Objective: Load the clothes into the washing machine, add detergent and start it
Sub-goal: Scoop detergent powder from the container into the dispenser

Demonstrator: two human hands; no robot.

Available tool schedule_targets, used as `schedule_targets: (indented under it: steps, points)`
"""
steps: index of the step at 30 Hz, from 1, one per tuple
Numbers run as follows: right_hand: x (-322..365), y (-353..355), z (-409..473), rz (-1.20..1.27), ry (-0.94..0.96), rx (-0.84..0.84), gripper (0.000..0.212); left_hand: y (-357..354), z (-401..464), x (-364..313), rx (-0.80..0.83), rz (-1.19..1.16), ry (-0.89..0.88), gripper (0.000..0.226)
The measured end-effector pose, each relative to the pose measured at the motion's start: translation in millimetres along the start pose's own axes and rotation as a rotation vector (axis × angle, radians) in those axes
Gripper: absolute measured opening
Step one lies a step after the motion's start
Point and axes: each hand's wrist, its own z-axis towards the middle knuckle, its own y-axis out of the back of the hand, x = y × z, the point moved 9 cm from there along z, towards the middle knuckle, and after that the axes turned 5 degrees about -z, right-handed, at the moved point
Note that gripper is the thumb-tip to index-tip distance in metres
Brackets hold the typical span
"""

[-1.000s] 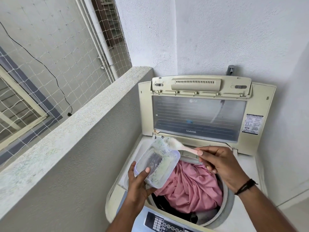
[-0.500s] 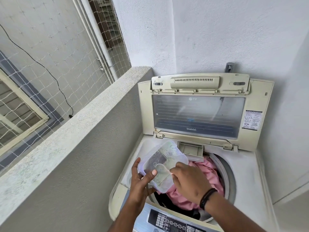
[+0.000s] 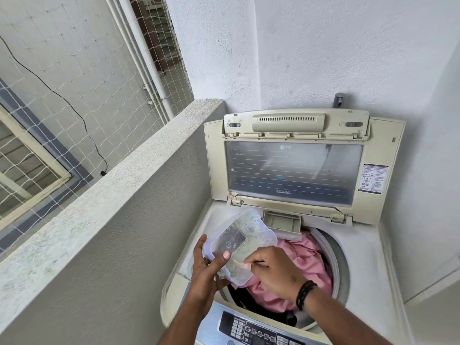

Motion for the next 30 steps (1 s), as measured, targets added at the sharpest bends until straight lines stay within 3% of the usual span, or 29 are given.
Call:
schedule_targets:
  steps: [12, 19, 30]
  points:
    - [-32.6, 22.2, 1.0, 0.565, -0.208, -0.142, 0.018, -0.1, 4.9, 5.2, -0.042, -0.095, 0.04, 0.104]
    - [-28.6, 62.5, 9.4, 0.612, -0.142, -0.19, 0.018, -8.8, 12.1, 7.3, -0.079, -0.209, 0.056, 0.101]
    - [-66.2, 135.3, 26.7, 0.662, -0.149, -0.317, 0.016, -14.6, 34.2, -4.3, -0.201, -0.314, 0.03, 0.116]
